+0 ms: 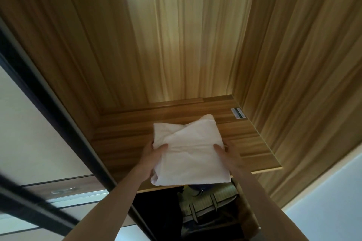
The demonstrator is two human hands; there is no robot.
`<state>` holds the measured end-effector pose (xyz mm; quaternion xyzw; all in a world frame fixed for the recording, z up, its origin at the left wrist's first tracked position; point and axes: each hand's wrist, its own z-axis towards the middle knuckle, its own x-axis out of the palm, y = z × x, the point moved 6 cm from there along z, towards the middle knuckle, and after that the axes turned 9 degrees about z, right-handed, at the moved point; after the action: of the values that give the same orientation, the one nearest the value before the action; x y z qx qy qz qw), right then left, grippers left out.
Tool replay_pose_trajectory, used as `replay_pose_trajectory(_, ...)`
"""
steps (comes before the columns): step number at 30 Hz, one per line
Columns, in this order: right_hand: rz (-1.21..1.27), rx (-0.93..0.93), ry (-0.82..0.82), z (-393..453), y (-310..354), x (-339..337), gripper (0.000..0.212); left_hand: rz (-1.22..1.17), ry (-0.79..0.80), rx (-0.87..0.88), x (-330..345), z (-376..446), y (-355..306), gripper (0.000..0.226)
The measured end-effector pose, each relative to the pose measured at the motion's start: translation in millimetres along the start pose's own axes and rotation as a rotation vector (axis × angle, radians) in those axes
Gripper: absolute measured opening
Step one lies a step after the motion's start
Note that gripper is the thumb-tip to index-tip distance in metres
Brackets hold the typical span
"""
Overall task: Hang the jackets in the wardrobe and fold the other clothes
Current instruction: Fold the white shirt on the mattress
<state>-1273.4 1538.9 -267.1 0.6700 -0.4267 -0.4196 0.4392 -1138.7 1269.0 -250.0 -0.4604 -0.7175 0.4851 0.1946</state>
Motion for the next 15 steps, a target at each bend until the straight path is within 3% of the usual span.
replay_pose_trajectory(6, -0.022, -0.229, -0.057, 0, 35, 9, 0.023, 0.041, -0.118, 0.203, -11, 5, -19, 0.042)
replay_pose_trajectory(10, -0.101, -0.147, -0.064, 7, 39, 16, 0.034, 0.168, -0.272, 0.215, -17, 11, -22, 0.057)
replay_pose_trajectory(12, -0.282, -0.149, -0.15, 7, 36, 15, 0.037, 0.366, -0.373, 0.279, -16, 5, -26, 0.061)
replay_pose_trajectory(15, -0.519, -0.466, -0.195, -2, 48, 25, 0.04, 0.947, -0.545, 0.377, -8, -12, -28, 0.044)
